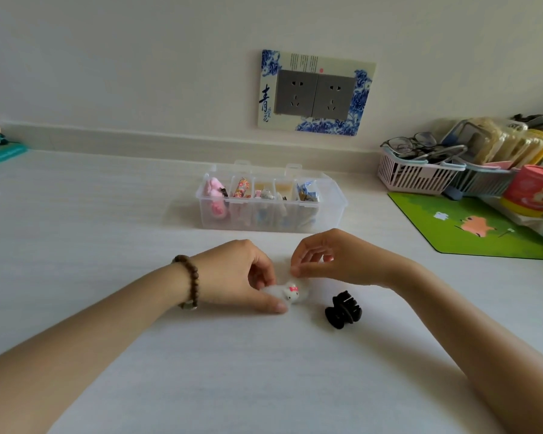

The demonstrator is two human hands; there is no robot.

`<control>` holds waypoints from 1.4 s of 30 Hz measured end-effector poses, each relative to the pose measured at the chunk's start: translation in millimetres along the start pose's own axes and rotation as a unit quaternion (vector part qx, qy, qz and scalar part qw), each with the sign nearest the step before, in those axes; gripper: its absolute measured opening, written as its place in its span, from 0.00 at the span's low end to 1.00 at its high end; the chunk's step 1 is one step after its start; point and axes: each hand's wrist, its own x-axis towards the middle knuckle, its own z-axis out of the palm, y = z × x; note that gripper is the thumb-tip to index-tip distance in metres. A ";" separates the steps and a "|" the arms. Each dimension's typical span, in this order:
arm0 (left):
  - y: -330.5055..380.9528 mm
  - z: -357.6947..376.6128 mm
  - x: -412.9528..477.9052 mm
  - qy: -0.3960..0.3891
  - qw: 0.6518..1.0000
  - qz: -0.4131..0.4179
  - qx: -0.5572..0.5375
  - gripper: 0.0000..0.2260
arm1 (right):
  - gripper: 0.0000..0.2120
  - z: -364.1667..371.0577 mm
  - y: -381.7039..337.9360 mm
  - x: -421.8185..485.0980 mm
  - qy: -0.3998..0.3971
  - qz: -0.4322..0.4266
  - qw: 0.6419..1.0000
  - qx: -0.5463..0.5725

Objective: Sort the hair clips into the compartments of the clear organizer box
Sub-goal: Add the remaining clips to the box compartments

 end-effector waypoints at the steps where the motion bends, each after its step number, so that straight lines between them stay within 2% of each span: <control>1: -1.9 -1.3 0.9 0.014 1.000 -0.005 -0.016 0.13 | 0.08 -0.2 1.9 1.5 0.020 0.013 0.999 0.028; 4: -6.2 -6.8 3.1 0.065 0.993 -0.015 -0.098 0.12 | 0.12 -1.4 2.7 4.1 0.062 0.043 0.990 0.118; 7: -3.3 -10.3 7.6 0.151 0.974 -0.008 -0.172 0.09 | 0.13 -3.3 -4.0 6.4 0.074 0.023 0.974 0.214; 12: 5.0 -17.5 28.7 0.281 0.938 0.048 -0.197 0.04 | 0.11 -26.9 -19.7 24.5 0.191 -0.013 0.921 0.340; 15: -8.4 -29.2 42.8 0.366 0.925 0.080 -0.059 0.10 | 0.06 -55.5 -23.0 44.6 0.257 -0.003 0.930 0.263; 17: -19.2 -34.3 47.6 0.374 0.923 0.082 0.036 0.15 | 0.06 -72.8 -21.9 60.9 0.276 0.014 0.944 0.178; 20: -36.3 -33.5 51.2 0.358 0.922 0.059 0.133 0.21 | 0.08 -87.0 -17.1 85.0 0.260 0.039 0.961 0.088; 23: -48.0 -26.9 53.0 0.325 0.919 0.049 0.217 0.24 | 0.11 -87.1 -11.2 105.6 0.197 0.055 0.979 -0.010; 27: -48.6 -24.7 54.0 0.332 0.913 0.054 0.229 0.23 | 0.17 -80.0 -6.1 118.5 0.116 0.066 0.989 -0.061; 32: -50.2 -23.8 53.5 0.329 0.911 0.060 0.241 0.23 | 0.17 -78.9 -4.3 110.0 0.153 -0.010 0.979 -0.136; 34: -50.7 -23.9 53.5 0.330 0.911 0.060 0.240 0.23 | 0.22 -75.2 -3.1 103.0 0.120 -0.008 0.982 -0.143; 36: -50.7 -24.2 53.5 0.330 0.911 0.060 0.239 0.23 | 0.26 -70.1 -1.3 98.4 0.085 -0.008 0.974 -0.208; 39: -50.8 -24.1 53.9 0.330 0.911 0.057 0.242 0.23 | 0.32 -66.1 -4.9 91.0 0.087 -0.047 0.953 -0.286; 42: -51.1 -23.9 53.4 0.332 0.907 0.062 0.250 0.23 | 0.25 -68.6 -16.9 64.3 0.135 -0.088 0.963 -0.214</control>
